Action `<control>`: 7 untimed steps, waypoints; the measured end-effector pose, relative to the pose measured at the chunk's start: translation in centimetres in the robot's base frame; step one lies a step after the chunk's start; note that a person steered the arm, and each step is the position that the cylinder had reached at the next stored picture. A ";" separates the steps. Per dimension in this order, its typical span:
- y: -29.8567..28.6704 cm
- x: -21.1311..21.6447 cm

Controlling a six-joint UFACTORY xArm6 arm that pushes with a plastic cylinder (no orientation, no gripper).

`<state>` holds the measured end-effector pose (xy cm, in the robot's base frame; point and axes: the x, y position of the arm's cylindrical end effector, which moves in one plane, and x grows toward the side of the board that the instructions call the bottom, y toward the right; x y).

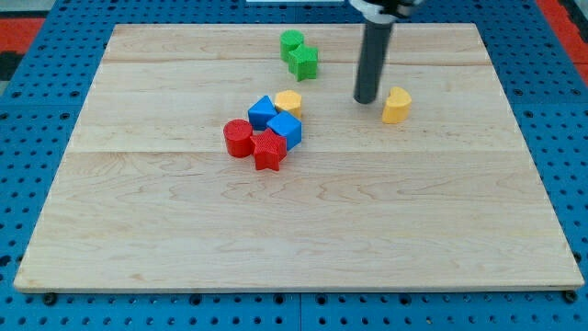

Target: Push yellow hexagon near yellow heart

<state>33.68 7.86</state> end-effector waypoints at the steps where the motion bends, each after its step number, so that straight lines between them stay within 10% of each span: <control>1: -6.7 -0.7; 7: -7.0 4.9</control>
<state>38.54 0.86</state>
